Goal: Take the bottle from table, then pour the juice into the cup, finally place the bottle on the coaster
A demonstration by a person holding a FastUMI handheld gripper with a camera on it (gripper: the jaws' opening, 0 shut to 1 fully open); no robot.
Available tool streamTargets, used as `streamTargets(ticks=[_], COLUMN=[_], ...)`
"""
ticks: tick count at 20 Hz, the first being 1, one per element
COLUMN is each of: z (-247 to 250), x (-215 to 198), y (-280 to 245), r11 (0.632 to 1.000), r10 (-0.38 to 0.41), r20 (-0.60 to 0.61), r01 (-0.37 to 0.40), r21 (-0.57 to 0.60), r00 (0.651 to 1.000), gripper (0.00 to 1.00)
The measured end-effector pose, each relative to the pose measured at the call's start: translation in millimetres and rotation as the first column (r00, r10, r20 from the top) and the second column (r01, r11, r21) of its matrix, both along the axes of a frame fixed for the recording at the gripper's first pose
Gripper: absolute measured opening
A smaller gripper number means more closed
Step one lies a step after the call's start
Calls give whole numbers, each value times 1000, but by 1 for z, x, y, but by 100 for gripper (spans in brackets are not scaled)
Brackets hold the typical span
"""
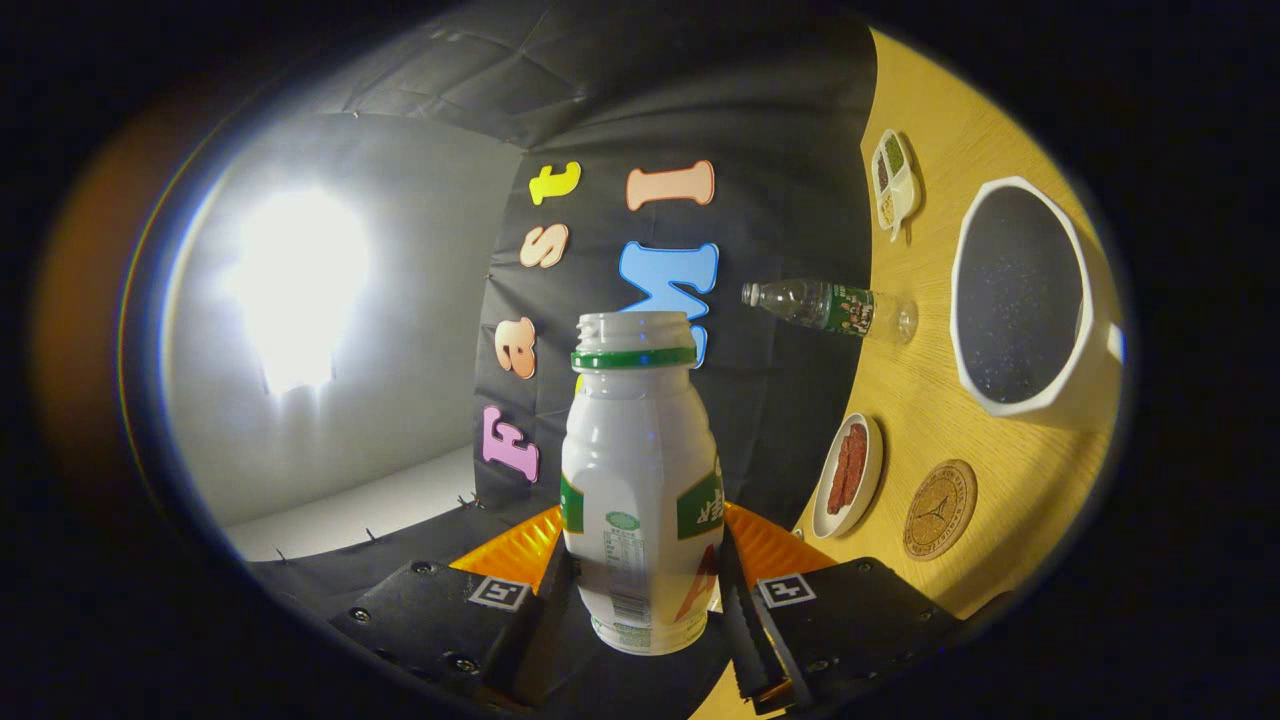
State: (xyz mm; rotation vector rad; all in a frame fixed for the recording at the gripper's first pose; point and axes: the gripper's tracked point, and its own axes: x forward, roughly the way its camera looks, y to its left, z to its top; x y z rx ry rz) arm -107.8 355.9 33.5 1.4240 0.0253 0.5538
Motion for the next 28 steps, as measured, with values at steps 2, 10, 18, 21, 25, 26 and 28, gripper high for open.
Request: streamTargets(ticks=[2,10,18,21,25,26,28], z=[3,9,15,17,16,17,18], x=[-1,-1,-2,-2,-2,-2,-2], y=[-2,-8,-11,-13,-13,-13,-14], r11=[1000,996,990,987,987,986,984], r10=[0,4,7,7,11,11,11], r20=[-1,-6,-5,-6,-13,-15,-18], r01=[0,-4,-6,-6,-8,-8,-8], r21=[26,84,138,159,163,168,179], r00=[1000,1000,1000,1000,1000,1000,1000], gripper=[68,68,67,68,68,68,68])
